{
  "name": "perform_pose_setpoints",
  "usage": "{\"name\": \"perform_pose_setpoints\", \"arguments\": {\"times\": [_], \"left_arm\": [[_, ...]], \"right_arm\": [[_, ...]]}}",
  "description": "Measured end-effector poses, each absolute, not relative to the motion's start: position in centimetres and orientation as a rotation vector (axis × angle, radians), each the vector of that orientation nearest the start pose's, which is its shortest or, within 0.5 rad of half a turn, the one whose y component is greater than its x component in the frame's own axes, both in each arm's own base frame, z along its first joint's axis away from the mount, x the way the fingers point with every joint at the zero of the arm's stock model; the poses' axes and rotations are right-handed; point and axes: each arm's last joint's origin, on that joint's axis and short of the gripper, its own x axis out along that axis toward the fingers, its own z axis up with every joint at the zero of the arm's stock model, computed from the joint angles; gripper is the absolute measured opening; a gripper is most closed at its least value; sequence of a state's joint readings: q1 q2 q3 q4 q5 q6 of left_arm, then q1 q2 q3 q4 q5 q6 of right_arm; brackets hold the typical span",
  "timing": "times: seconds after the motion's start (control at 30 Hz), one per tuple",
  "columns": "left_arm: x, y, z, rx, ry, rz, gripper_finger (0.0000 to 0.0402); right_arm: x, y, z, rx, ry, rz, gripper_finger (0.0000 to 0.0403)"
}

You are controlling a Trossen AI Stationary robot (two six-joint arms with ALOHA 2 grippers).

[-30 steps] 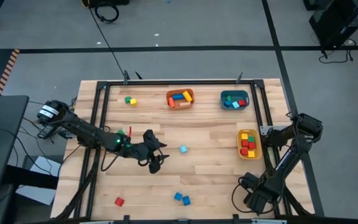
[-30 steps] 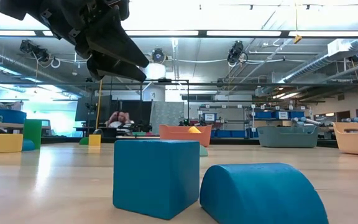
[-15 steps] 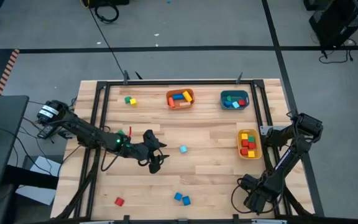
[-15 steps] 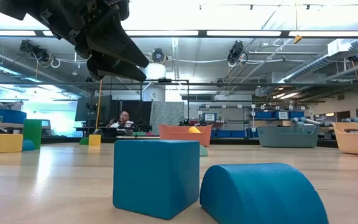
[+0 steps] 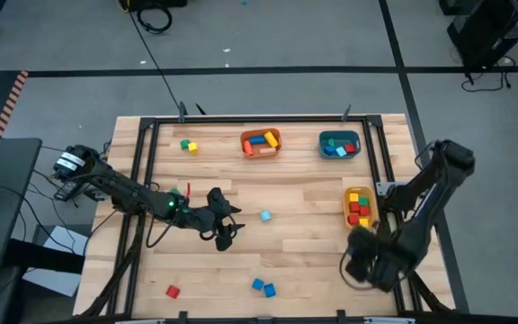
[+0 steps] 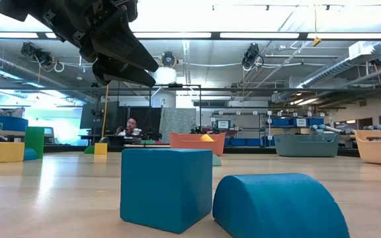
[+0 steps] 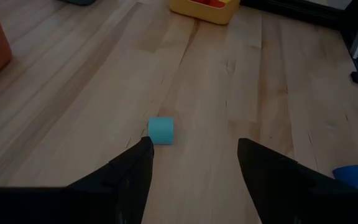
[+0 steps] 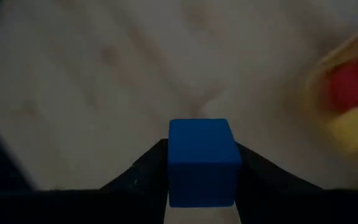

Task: Sort blocks by size
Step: Put the blue cube block into the yellow bin

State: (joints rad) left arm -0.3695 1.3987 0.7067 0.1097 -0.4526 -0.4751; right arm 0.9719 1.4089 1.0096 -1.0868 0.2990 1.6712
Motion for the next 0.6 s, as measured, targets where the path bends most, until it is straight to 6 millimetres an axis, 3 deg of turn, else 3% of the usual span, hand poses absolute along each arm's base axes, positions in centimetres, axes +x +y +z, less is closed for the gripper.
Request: {"name": "perform_pose_setpoints", "arguments": {"times": [0.2, 0.3, 0.6], "left_arm": [[26.6, -8.9, 20.2, -0.231, 0.500, 0.204, 0.0241], [26.6, -8.9, 20.2, -0.231, 0.500, 0.204, 0.0241], [26.5, -8.9, 20.1, -0.224, 0.515, 0.208, 0.0241]], "right_arm": [[13.0, 13.9, 25.3, 0.440, 1.173, -0.722, 0.0145], [12.8, 11.9, 25.5, 0.429, 1.189, -0.758, 0.0145], [11.6, 8.2, 20.5, 0.562, 1.300, -0.764, 0.0145]]}}
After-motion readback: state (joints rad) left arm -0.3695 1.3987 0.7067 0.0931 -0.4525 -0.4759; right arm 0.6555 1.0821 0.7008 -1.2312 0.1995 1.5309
